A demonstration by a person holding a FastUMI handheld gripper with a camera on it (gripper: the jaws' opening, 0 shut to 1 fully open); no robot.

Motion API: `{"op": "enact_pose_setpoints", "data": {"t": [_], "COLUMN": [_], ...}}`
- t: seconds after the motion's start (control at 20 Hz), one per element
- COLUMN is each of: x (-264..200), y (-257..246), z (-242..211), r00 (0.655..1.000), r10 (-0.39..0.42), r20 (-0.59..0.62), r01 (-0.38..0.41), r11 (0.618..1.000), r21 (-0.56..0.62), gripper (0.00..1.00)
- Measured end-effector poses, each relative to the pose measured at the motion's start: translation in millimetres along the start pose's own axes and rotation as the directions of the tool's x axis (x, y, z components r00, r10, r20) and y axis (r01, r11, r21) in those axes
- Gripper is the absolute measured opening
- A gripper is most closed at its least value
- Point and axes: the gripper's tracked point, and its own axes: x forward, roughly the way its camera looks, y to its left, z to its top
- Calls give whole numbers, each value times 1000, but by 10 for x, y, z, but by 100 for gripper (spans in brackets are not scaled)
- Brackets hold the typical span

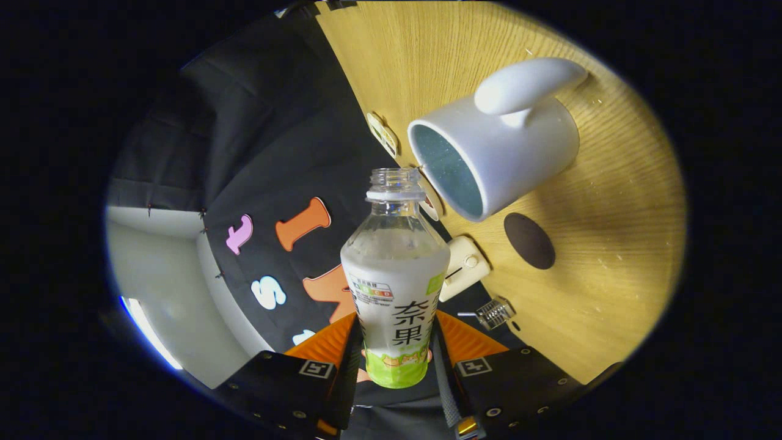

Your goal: Take the bottle from table, then pour the juice into the cup, finally place the bottle on the coaster

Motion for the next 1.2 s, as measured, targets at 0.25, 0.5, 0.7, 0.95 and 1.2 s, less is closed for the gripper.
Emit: {"op": "enact_pose_setpoints", "data": {"t": [0.25,0.5,0.7,0.95,1.2], "x": [0,76,136,266,439], "y": [-193,-164,-53,101,3], "z": [-64,-129,-144,-265,-275], "r00": [998,998,999,995,997], "r10": [-53,-54,-27,39,-5], "r20": [-22,-40,-38,-90,-82], "r01": [40,4,-27,-93,-82], "r11": [917,632,327,68,-221], "r21": [-396,-775,-945,-993,-972], "gripper": [58,59,59,59,59]}}
